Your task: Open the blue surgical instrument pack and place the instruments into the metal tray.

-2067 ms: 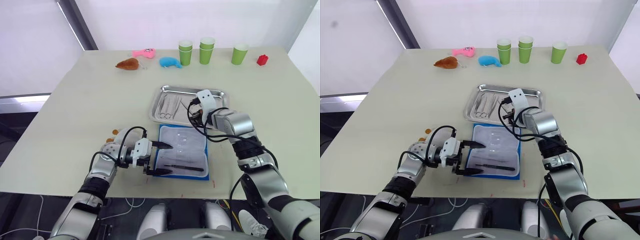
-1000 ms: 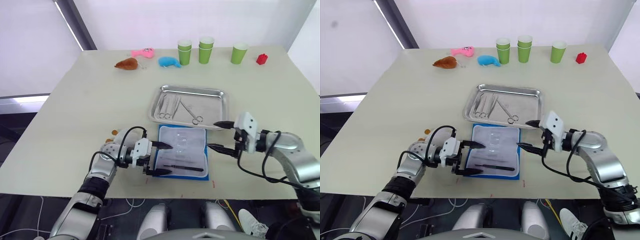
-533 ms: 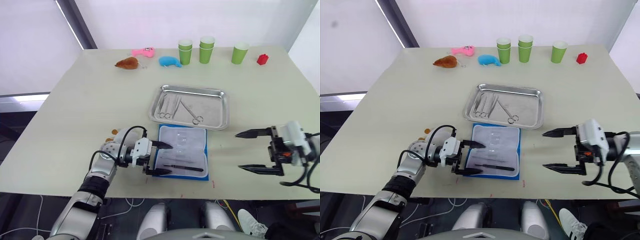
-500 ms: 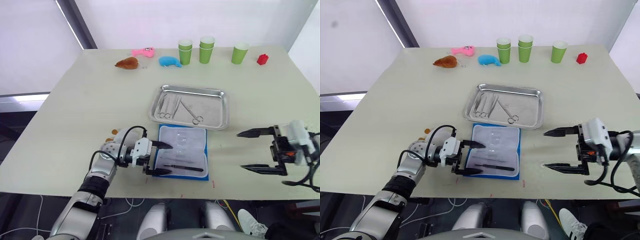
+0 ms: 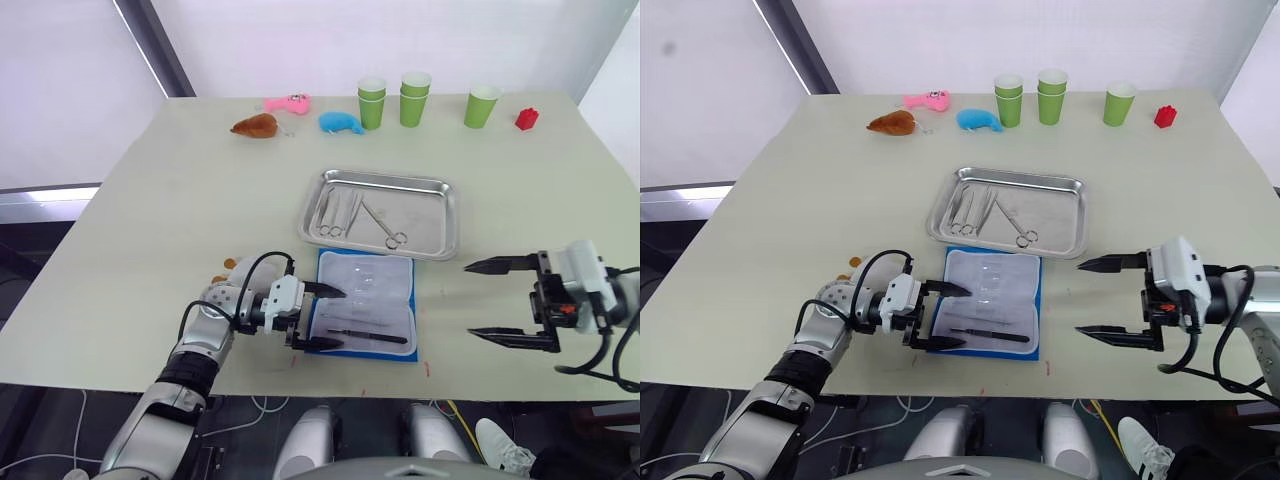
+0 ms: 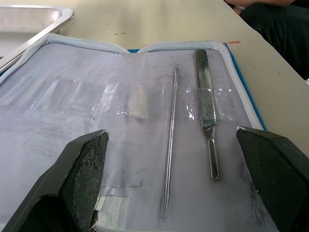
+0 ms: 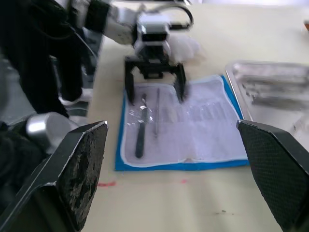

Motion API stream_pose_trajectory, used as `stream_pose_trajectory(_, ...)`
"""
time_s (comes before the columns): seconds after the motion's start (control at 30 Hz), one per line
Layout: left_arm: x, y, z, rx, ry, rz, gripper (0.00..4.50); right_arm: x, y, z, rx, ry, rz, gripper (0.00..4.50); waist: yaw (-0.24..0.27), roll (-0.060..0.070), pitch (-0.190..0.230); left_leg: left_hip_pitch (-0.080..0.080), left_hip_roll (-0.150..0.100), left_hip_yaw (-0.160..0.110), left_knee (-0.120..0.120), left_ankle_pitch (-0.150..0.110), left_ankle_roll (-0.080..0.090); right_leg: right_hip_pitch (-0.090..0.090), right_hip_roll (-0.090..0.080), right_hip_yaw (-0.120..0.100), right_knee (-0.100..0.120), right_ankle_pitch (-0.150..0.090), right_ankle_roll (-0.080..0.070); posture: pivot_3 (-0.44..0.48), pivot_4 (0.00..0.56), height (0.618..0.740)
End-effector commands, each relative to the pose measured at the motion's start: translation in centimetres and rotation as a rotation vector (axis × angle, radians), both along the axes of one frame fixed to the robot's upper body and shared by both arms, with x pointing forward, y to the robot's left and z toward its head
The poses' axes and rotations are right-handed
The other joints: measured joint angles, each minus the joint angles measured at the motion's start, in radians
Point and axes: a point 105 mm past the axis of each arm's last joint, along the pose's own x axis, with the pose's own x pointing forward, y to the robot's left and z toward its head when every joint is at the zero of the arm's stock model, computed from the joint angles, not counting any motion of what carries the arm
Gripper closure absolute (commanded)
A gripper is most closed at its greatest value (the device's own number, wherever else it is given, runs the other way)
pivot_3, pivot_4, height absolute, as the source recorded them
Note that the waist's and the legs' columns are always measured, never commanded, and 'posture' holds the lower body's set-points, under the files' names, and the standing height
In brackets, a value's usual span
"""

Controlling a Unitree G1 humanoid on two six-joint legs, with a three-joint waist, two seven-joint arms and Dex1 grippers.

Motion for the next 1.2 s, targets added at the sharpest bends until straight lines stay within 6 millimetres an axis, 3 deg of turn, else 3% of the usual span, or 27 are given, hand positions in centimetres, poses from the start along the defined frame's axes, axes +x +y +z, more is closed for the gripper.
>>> stream_pose_trajectory(0.03,-2.6,2.0,-5.5,0.171,0.219,0.039,0.0,0.4,1.9,-0.3,-0.031,-0.041,-0.008,0.03,0.0,0.0,0.0,0.0,0.0,0.0,0.0,0.0,0.0,0.0,0.0,0.0,0.0,0.0,0.0,0.0,0.15,0.739)
stream_pose_trajectory(0.13,-2.7,1.9,-5.5,0.173,0.22,0.035,0.0,1.6,3.3,-1.7,-0.085,-0.056,-0.051,0.03,-0.003,0.0,0.0,0.001,0.0,0.0,0.0,0.0,0.0,0.0,0.0,0.0,0.0,0.0,0.0,0.0,0.15,0.739)
stream_pose_trajectory(0.57,-2.5,2.0,-5.3,0.188,0.214,0.019,0.0,3.6,7.6,-7.0,-0.145,-0.053,-0.042,0.03,0.001,-0.001,0.001,0.001,0.0,0.0,-0.001,0.0,0.0,-0.001,0.001,-0.002,0.0,0.0,0.0,0.0,0.15,0.739)
stream_pose_trajectory(0.93,-2.5,2.2,-5.3,0.188,0.215,0.022,0.0,5.2,8.4,-9.3,-0.205,-0.033,-0.09,0.03,-0.001,-0.001,0.001,0.001,0.0,0.0,-0.001,0.0,0.0,-0.001,0.002,-0.002,0.001,0.001,-0.001,0.0,0.15,0.739)
stream_pose_trajectory(1.2,-2.5,2.3,-5.3,0.188,0.214,0.026,0.0,4.3,8.5,-10.9,-0.25,0.026,-0.031,0.03,-0.002,-0.001,0.0,0.001,0.0,0.0,-0.001,0.0,0.0,0.0,0.003,-0.002,0.001,0.001,-0.001,0.0,0.15,0.739)
